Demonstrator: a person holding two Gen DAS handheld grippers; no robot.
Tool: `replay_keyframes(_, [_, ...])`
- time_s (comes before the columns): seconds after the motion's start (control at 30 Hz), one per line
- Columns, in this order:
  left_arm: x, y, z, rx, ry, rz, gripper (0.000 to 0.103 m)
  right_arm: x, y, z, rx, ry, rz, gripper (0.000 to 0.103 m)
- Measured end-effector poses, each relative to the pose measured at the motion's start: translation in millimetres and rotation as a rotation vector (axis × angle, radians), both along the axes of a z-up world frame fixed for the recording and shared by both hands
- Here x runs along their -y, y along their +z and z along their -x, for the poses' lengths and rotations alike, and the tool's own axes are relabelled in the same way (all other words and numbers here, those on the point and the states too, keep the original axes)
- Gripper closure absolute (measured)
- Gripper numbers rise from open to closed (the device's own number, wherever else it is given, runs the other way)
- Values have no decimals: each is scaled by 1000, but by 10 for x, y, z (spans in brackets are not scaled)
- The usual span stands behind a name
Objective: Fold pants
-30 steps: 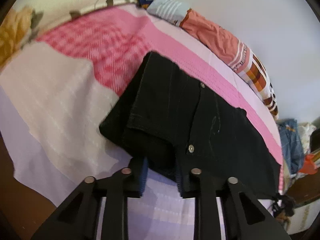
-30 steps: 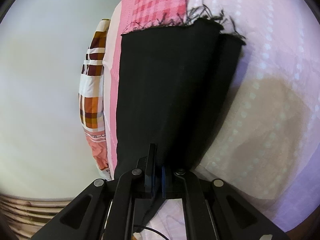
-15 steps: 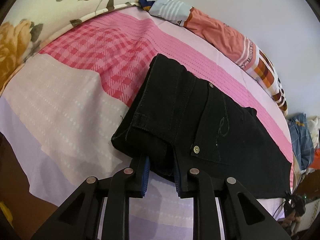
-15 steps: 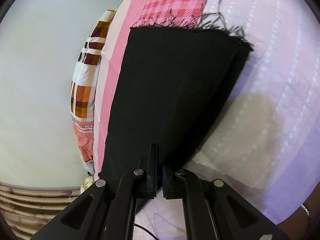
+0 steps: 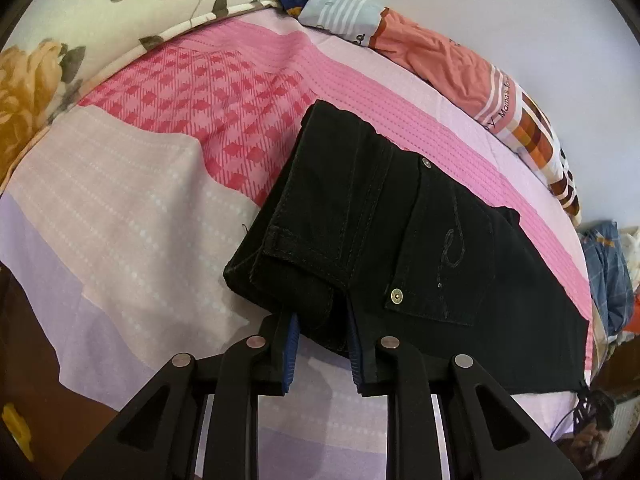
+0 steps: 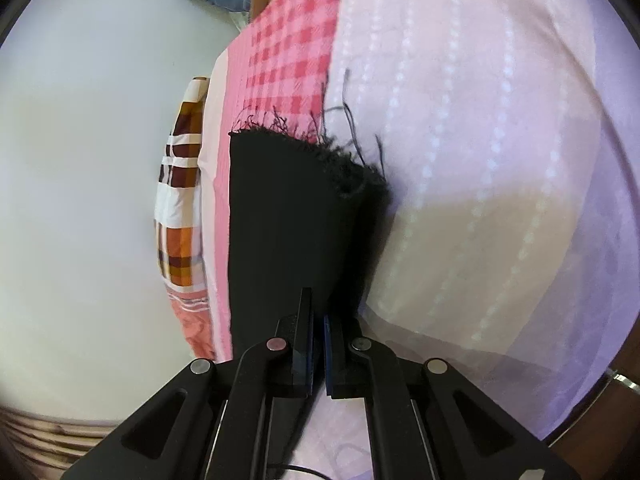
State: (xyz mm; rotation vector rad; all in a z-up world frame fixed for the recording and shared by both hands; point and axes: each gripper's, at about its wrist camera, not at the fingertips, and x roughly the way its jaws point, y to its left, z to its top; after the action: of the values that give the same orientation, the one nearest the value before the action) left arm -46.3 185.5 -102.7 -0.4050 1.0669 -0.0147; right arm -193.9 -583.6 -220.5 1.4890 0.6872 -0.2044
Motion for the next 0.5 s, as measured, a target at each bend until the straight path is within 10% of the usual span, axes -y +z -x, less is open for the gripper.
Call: replay_keyframes(0.5, [24,-14,35,1,-10,16,78,232,128,153,-28,-36,116,102])
